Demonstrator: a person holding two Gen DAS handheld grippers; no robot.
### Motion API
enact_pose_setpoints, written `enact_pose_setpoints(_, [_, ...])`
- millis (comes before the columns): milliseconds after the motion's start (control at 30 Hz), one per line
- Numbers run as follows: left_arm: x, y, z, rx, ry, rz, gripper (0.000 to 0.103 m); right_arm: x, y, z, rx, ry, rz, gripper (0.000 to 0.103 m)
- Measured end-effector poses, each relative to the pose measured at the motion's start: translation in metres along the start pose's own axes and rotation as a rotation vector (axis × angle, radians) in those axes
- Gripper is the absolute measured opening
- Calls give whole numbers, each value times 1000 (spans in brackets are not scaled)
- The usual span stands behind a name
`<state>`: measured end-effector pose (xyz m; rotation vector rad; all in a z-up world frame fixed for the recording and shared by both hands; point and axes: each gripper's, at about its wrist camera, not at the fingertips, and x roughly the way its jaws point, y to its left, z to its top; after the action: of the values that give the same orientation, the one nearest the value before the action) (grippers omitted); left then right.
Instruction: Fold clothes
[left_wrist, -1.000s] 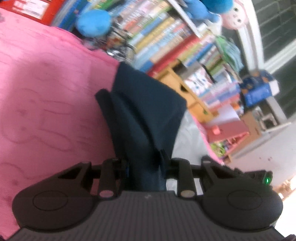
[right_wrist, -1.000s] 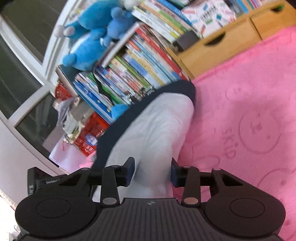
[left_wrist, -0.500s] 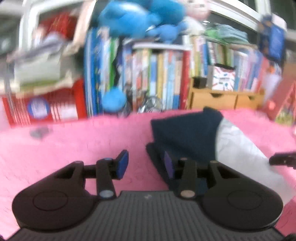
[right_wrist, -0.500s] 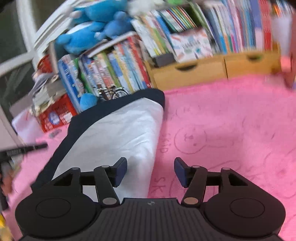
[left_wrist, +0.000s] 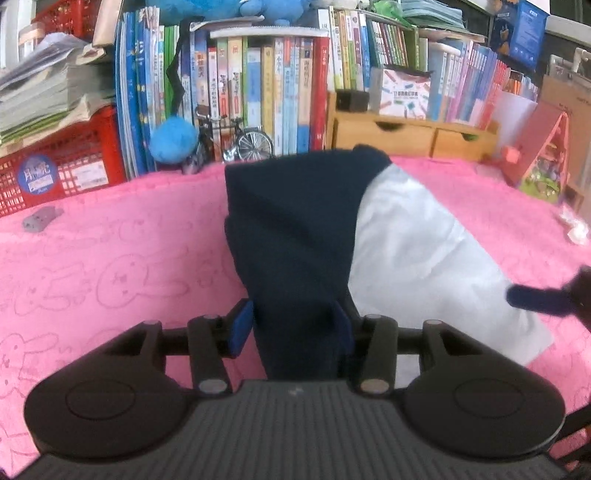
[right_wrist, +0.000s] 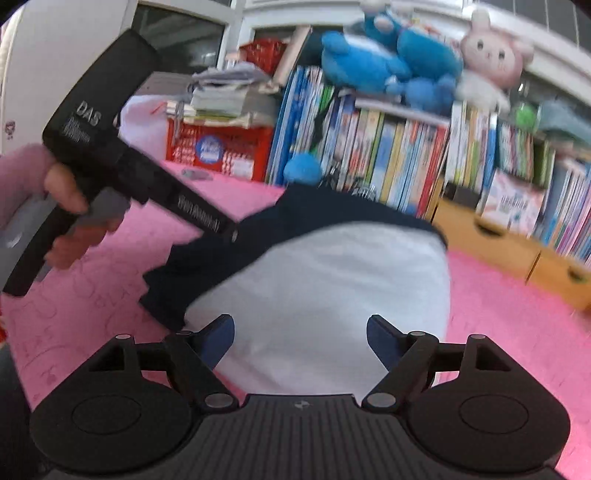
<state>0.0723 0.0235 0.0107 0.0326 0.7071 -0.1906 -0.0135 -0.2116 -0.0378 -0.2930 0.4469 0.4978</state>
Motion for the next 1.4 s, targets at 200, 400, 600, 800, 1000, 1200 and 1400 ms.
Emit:
enact_pose_setpoints(200, [-4,2,-5,11,4,-1,49,18,23,2,25,67,188,79])
enact_pose_setpoints(400, [-9,13,-14,-5,-16,-16,57,-5,22,11,52,1,321,81])
enact_pose_setpoints(600, [-18,28,-36,-98,-17,-69,59,8,-35,35,179,12,62,80])
enact_pose_setpoints(800, [-18,31,-55,-157,-12,-136,58,101,-69,90,280,122,-10,56])
enact_pose_setpoints(1000, [-21,34,-62,-158,-46,-159,59,213,-29,117,56,291,-133,38])
enact_pose_setpoints(1200, [-24,30,-69,-124,-68,-168,60,203,-10,141,91,224,190,47])
enact_pose_setpoints(1400, [-37,52,-66,-254,-82,-216,62,126,-64,123,144,111,109,67])
